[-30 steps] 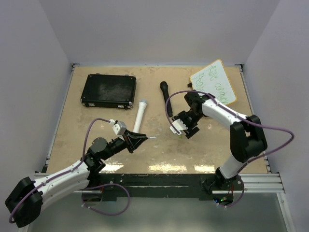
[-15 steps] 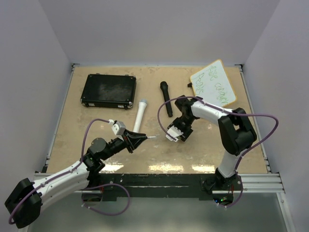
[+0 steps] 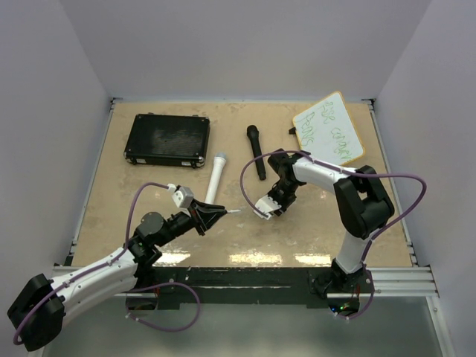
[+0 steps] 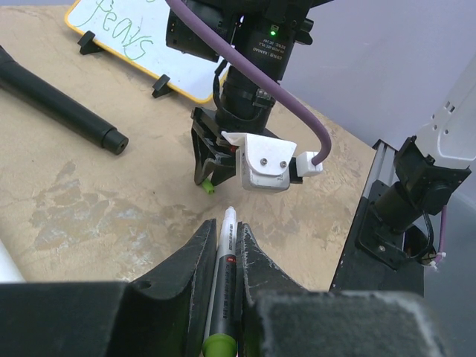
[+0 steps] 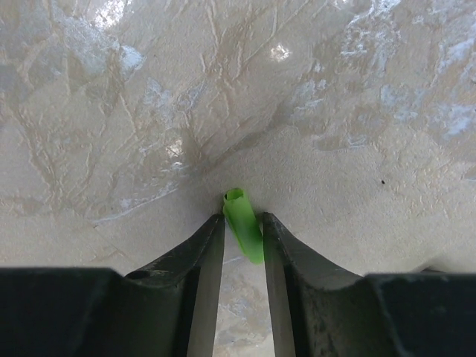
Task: Write a sentence on the whiteboard
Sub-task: Pick up the pen cap from the center of the board.
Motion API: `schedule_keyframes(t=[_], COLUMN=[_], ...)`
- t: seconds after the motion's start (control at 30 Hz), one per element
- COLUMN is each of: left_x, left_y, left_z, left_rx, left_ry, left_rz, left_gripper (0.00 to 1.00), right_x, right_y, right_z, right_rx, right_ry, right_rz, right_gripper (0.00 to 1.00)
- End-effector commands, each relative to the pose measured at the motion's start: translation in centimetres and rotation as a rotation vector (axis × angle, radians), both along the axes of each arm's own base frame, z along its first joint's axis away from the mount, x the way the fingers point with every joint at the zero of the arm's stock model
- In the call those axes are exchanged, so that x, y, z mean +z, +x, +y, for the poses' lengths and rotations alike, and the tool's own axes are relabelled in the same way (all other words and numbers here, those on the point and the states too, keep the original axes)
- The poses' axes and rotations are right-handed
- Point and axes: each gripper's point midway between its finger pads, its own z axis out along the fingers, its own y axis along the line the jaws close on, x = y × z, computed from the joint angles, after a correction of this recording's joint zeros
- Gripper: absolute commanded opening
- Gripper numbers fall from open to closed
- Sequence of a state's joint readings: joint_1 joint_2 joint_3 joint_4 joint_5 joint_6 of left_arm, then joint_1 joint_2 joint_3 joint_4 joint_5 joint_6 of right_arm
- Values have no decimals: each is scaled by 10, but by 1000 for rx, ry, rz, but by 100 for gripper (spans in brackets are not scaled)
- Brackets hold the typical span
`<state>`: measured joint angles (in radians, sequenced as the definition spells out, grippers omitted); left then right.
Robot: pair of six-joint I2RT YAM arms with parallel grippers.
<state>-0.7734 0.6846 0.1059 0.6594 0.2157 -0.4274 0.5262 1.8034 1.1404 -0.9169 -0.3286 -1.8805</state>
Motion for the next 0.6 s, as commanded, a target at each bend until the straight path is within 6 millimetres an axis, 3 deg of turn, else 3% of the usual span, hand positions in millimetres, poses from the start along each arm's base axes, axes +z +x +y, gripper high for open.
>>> schedule_keyframes(t=[0.0,0.17,0.3,0.47,0.57], left_x=[17,15,12,11,9], left_y=[1,1,1,-2,-1], left_z=[-1,-3,-4,-5,-5], left_rx=[-1,-8,-16,-28,-25], left_ry=[-39,-42,-53,-81,-86], left_rz=[-29,-24,-15,-17,-15], left_gripper=[0,0,0,0,0], right_x=[-12,-18,-24,-35,-37], right_y=[2,-3,-8,-21,-26], right_z=[-17,-24,-28,-33,-31], right_rx=[-77,-168,-202,-219,-244], right_ry=[-84,-109,-120,-140,-134], right_rz=[-22,-12,0,45,72], right_gripper=[33,43,42,29,12])
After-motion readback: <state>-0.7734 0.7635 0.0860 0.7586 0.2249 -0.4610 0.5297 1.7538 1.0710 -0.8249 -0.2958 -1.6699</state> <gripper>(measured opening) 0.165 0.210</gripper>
